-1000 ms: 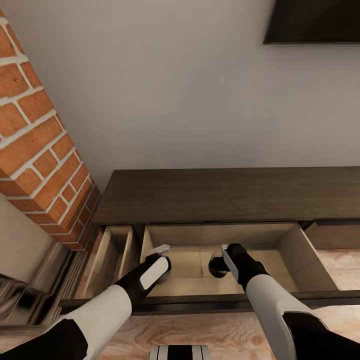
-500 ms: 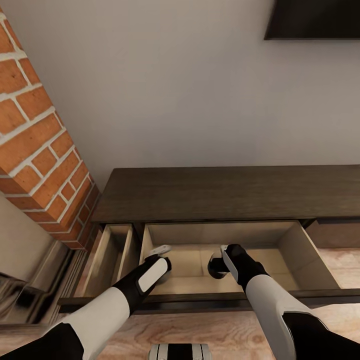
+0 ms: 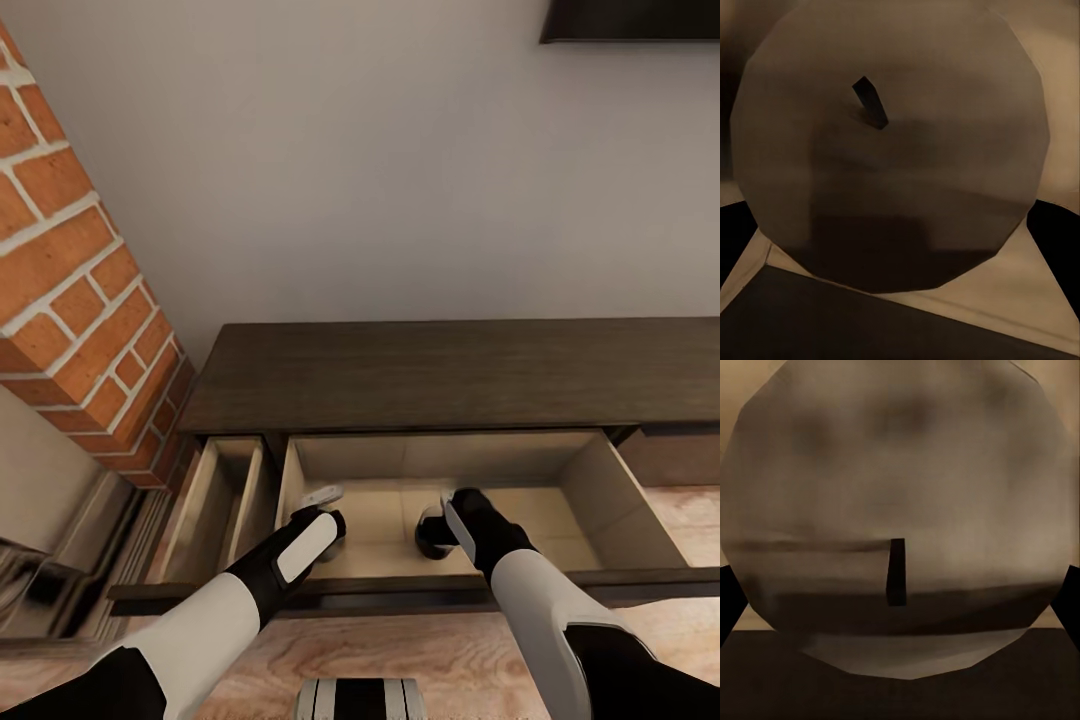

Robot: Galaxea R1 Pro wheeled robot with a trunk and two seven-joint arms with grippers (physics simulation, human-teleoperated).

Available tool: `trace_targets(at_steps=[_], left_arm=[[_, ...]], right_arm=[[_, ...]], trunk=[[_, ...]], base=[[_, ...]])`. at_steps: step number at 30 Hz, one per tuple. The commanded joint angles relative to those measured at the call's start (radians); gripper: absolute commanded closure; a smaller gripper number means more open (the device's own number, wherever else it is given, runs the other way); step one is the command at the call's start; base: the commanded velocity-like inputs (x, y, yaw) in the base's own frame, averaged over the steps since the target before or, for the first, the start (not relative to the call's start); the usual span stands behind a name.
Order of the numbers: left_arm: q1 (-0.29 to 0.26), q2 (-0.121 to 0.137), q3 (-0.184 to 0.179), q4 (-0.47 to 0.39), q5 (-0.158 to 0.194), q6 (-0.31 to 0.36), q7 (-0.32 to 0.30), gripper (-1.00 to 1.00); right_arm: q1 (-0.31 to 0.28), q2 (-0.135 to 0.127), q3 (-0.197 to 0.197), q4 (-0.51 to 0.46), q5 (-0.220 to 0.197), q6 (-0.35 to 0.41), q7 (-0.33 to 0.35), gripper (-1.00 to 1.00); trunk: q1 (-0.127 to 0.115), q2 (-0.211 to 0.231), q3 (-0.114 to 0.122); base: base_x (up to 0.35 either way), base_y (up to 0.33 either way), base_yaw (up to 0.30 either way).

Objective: Place each of the two pumpkins and all three candles from the living room inside a cabinet in the living room (use any cabinet), then make sure every cabinet is closed, and position the cauldron so it is next to a table in the living room.

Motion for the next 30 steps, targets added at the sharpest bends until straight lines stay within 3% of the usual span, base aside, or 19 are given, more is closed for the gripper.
trace_targets(at_steps=[1,8,26,27,30], left_arm=[[0.0,0.0,0.0,-0.001,-0.001,0.0,0.0,1.0],[0.0,0.0,0.0,-0.002,-0.002,0.002,0.002,1.0],[0.0,0.0,0.003,-0.003,-0.001,0.006,0.002,1.0],[0.0,0.0,0.003,-0.002,-0.001,0.006,0.002,-1.0],[0.0,0.001,0.004,0.0,-0.001,0.006,0.002,-1.0]], right_arm=[[0.0,0.0,0.0,-0.001,0.0,0.0,0.0,1.0],[0.0,0.0,0.0,-0.001,0.0,-0.001,0.0,1.0],[0.0,0.0,0.0,-0.001,0.0,-0.004,0.002,1.0],[0.0,0.0,0.0,-0.001,0.0,-0.004,0.002,1.0],[0.0,0.0,0.0,-0.001,0.0,-0.004,0.002,1.0]], trunk=[[0.0,0.0,-0.004],[0.003,-0.002,-0.031],[0.003,-0.002,-0.031],[0.003,-0.002,-0.031],[0.003,-0.002,-0.031]], base=[[0.0,0.0,0.0],[0.0,0.0,0.0],[0.0,0.0,0.0],[0.0,0.0,0.0],[0.0,0.0,0.0]])
